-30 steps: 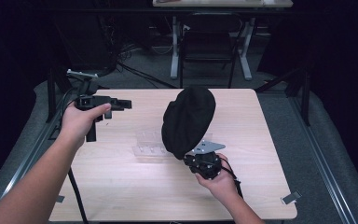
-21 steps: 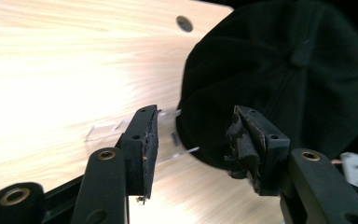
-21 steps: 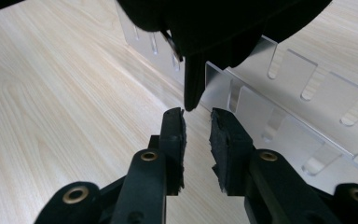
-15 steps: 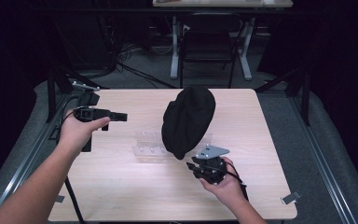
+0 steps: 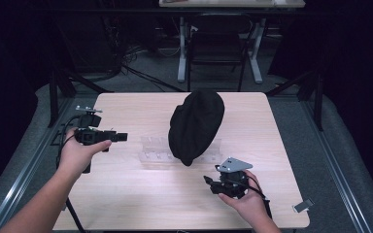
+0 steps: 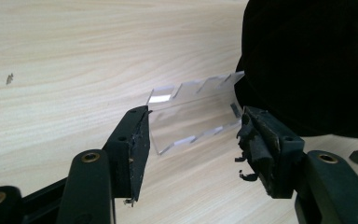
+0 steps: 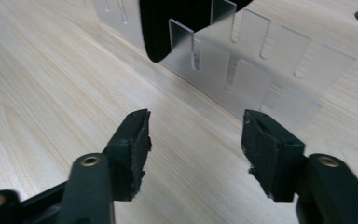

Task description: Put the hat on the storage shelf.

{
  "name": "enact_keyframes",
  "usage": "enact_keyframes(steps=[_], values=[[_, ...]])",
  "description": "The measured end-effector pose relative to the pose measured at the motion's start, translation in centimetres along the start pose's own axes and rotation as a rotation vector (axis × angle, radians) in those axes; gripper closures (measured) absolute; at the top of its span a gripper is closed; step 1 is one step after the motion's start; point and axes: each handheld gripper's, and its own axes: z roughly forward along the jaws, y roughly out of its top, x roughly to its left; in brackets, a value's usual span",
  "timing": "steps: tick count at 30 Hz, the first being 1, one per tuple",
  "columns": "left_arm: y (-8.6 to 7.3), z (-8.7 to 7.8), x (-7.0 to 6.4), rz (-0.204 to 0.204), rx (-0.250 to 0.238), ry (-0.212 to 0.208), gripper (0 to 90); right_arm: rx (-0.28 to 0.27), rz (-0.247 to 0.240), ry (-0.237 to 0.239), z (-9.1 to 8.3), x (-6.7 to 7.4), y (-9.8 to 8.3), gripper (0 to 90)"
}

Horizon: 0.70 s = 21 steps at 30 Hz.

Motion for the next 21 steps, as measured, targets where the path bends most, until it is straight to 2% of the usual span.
enact_keyframes(steps=[2,3,6,8,11,13,16,21], values=[[-0.8,0.2,0.2,0.007,-0.003,0.0,42.7,0.002,0.003,-0.002,-0.1,-0.2,-0.1,40.0],[-1.5,0.5,0.3,0.024,-0.003,0.008,42.0,-0.004,0.017,-0.007,-0.3,-0.4,-0.4,38.7],[-2.3,0.8,0.5,0.038,-0.003,0.016,40.8,-0.005,0.025,-0.008,-0.5,-0.7,-0.6,38.2],[-3.4,1.1,0.7,0.046,-0.017,0.018,40.5,-0.002,0.029,-0.017,-0.7,-1.0,-1.0,37.9],[-4.1,1.3,0.9,0.039,-0.032,0.01,39.9,-0.003,0.04,-0.018,-0.8,-1.2,-1.3,38.1],[-5.3,1.6,1.4,0.022,-0.045,0.005,39.9,-0.006,0.046,-0.024,-0.8,-1.4,-1.6,38.1],[-6.0,1.9,1.8,0.021,-0.039,0.011,39.8,-0.008,0.052,-0.028,-0.7,-1.5,-1.8,38.3],[-7.8,2.3,2.8,0.022,-0.036,0.053,39.9,0.001,0.038,-0.046,-0.6,-1.8,-2.5,38.8]])
